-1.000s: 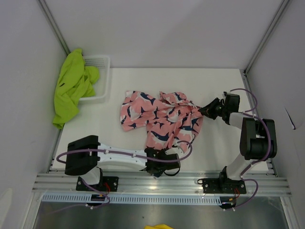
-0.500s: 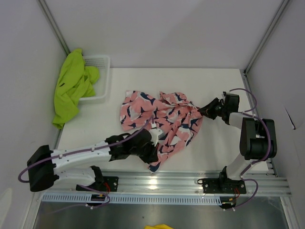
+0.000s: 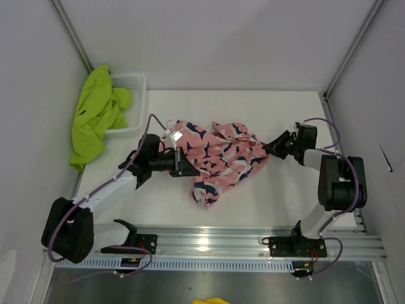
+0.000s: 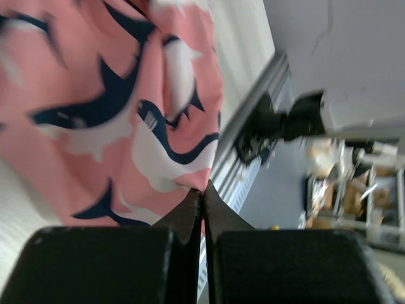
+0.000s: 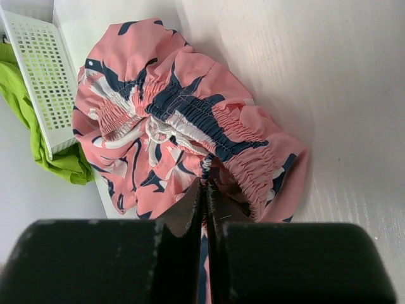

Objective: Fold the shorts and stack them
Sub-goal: Flatten the shorts out

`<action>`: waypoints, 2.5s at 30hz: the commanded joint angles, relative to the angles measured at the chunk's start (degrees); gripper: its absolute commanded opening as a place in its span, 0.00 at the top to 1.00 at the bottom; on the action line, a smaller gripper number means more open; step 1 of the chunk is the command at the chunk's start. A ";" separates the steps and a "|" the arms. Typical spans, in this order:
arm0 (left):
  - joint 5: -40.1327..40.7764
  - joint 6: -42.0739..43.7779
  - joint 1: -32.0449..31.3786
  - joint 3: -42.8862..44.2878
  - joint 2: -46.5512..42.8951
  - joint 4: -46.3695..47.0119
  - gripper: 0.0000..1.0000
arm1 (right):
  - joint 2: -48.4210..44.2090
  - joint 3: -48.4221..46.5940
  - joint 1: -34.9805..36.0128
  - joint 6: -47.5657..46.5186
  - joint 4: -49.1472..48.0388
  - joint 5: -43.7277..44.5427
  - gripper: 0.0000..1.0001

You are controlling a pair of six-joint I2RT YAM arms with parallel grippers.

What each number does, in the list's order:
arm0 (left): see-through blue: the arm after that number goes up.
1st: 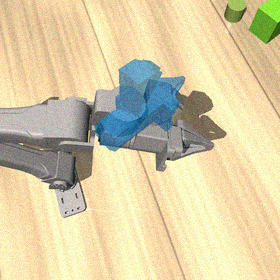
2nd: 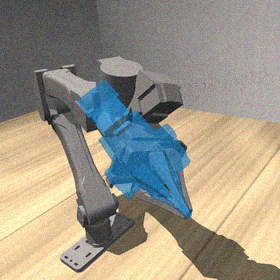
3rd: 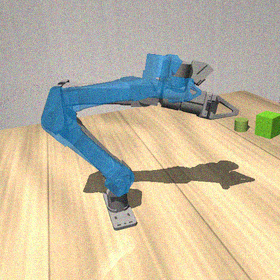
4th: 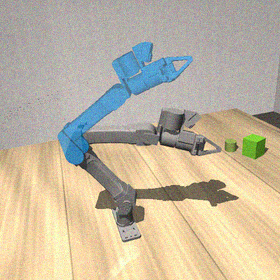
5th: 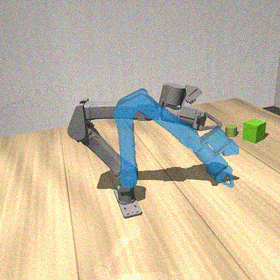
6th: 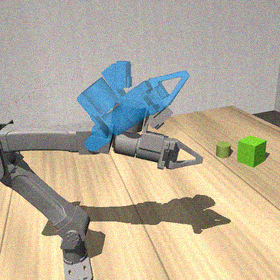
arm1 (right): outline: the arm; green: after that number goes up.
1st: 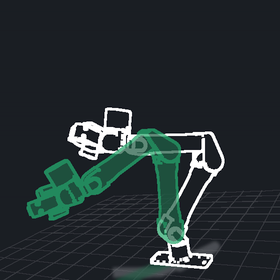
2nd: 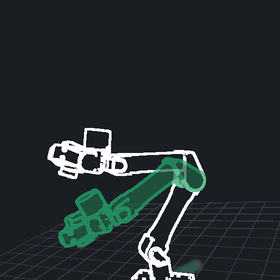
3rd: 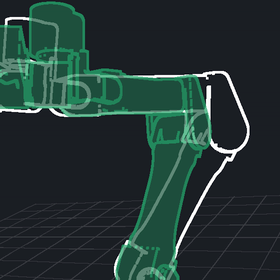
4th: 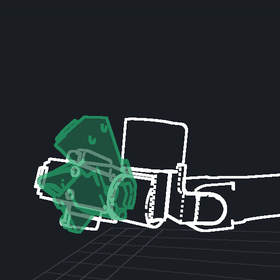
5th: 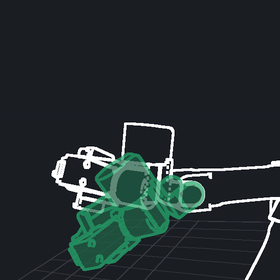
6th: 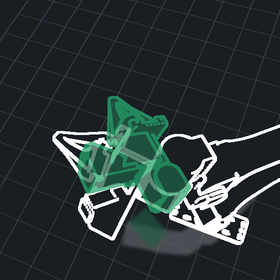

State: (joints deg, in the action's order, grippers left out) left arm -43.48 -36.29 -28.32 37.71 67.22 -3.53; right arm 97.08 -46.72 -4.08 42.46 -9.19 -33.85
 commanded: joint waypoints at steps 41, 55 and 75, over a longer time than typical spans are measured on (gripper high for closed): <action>-15.50 20.91 20.84 42.00 -2.37 -34.52 1.00 | -50.58 -5.57 -9.28 4.12 5.50 -14.95 1.00; 10.91 24.69 17.69 33.11 20.57 -37.14 0.99 | -27.74 6.71 -18.60 5.89 6.48 -11.07 1.00; 25.20 11.52 13.46 11.17 -2.26 -19.27 0.37 | -19.30 9.36 -16.32 1.14 0.24 -2.63 1.00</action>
State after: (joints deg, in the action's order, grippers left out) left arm -21.43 -20.14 -13.78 54.81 65.21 -29.50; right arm 77.23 -37.54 -21.10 43.51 -3.31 -37.95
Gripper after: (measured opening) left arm 0.633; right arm 0.008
